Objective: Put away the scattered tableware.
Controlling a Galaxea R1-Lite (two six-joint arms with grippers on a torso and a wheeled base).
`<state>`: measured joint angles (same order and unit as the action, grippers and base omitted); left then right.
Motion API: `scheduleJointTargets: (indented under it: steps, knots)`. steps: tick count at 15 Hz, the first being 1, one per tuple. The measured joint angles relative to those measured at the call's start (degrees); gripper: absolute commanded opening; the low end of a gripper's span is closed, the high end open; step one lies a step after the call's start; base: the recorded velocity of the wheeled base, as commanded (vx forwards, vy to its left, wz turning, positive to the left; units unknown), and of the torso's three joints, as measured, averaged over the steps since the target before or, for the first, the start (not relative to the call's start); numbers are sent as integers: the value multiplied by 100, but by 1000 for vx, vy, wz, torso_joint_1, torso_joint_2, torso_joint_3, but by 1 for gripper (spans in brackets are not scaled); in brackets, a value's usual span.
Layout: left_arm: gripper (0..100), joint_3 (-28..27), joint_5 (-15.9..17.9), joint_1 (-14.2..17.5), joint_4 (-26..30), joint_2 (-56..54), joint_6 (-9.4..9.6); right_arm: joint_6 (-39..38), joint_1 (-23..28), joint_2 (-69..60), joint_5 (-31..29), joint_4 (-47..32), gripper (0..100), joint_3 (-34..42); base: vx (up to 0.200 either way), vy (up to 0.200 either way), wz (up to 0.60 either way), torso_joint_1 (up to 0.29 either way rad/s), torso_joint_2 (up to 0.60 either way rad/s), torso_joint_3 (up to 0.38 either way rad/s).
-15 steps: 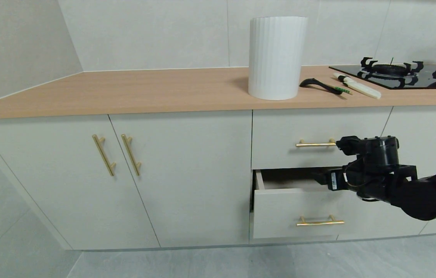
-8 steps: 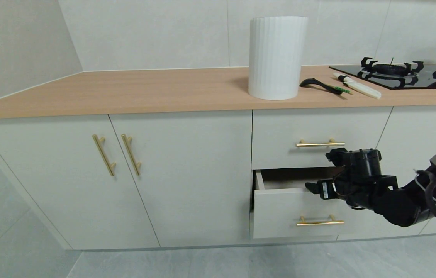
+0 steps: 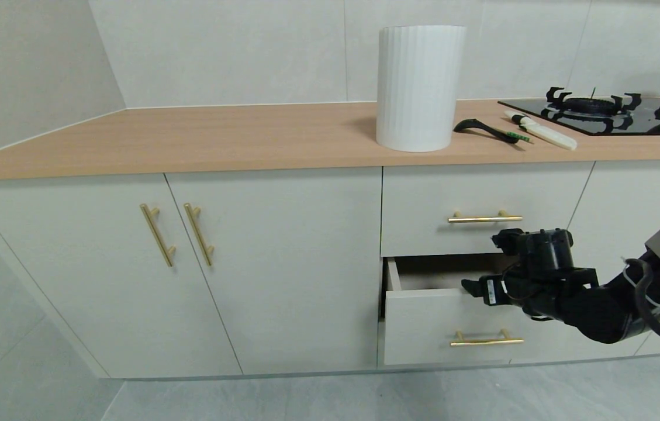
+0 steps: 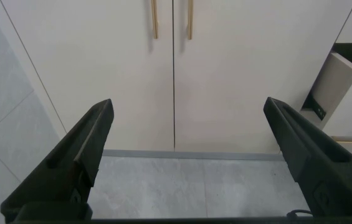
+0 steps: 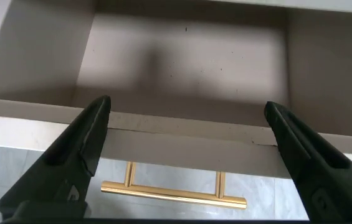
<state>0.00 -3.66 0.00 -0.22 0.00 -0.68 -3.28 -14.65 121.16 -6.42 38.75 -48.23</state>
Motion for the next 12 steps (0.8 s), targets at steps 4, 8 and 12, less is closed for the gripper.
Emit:
scheduleJointTargets:
  steps: [4, 8, 12]
  knots:
    - [100, 0, 0, 0, 0, 0, 2, 11, 0, -154, 38, -540, 100, 5, 0, 0, 0, 0, 0, 0]
    - [100, 0, 0, 0, -2, 0, 0, 57, -4, -402, 167, -1374, 100, -20, 0, 0, 0, 0, 0, 0]
    - [100, -2, -1, 0, 0, 0, 2, 250, -59, -664, 268, -2013, 100, -20, 0, 0, 0, 0, 0, 0]
